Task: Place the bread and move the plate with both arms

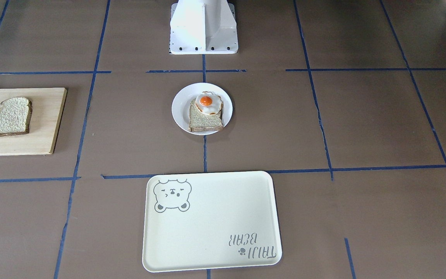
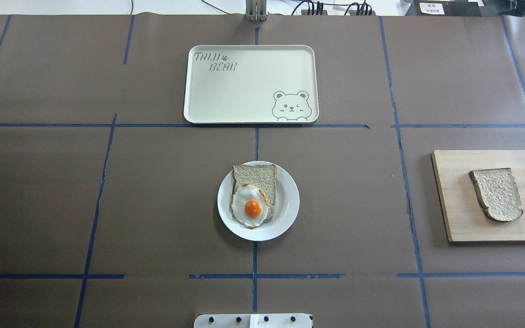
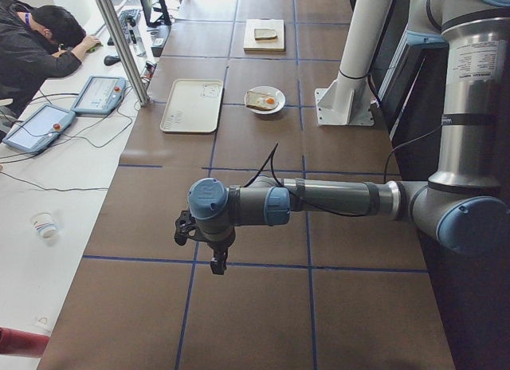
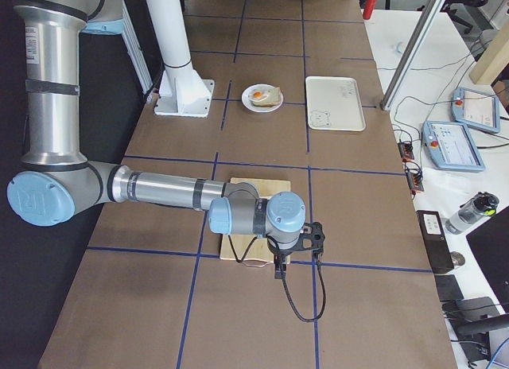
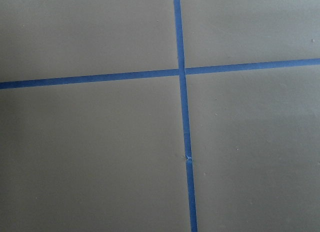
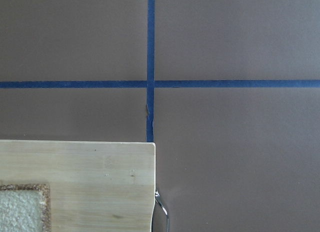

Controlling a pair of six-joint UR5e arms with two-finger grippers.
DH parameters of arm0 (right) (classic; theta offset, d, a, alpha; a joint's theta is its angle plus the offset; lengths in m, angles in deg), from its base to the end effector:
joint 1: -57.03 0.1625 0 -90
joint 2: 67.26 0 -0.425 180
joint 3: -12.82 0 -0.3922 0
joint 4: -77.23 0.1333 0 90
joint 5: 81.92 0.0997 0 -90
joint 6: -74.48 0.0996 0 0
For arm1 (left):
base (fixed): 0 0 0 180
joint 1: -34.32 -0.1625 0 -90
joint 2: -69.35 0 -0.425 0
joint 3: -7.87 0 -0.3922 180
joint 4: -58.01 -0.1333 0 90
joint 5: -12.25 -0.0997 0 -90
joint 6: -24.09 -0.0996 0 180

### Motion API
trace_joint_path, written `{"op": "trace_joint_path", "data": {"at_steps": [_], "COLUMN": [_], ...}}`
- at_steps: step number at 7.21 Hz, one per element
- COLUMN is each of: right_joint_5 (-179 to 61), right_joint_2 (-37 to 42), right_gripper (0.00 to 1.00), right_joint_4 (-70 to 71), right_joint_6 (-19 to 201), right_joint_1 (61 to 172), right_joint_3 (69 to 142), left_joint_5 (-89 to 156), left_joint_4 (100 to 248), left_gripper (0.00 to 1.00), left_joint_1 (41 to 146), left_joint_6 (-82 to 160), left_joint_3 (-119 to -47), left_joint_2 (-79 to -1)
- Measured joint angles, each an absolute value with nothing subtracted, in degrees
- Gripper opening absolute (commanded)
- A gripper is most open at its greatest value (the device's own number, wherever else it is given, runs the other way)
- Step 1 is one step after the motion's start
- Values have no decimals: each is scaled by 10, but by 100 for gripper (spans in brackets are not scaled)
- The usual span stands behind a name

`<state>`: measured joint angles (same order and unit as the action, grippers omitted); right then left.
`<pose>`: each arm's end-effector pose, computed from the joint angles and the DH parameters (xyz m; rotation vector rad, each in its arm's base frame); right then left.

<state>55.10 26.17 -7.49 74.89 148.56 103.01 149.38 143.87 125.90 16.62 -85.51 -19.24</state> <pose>0.0729 -0.4664 0.6732 0.0416 -0.8202 0.0173 -0.0735 -0.4767 0.6454 0.0293 0.8230 0.0813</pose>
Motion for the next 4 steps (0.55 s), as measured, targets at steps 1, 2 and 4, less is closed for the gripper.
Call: {"op": "trace_joint_path", "data": {"at_steps": [1, 2, 4], "right_joint_5": [553, 556, 551], "right_joint_2": [260, 256, 230], "right_gripper": [100, 100, 100], "right_joint_4": [-75, -76, -79], "right_joint_6": [749, 749, 750], "right_joint_1": [1483, 1477, 1457], "right_joint_3": [1037, 1049, 1070], "left_joint_5": [1494, 1494, 1494], "left_joint_4": [1439, 1440, 1440], "left_gripper": [100, 100, 100], "left_joint_1": [1259, 1259, 1260], "left_joint_6": [166, 166, 166], "left_joint_3": [-856, -859, -869], "left_joint_2": [-192, -192, -189]}}
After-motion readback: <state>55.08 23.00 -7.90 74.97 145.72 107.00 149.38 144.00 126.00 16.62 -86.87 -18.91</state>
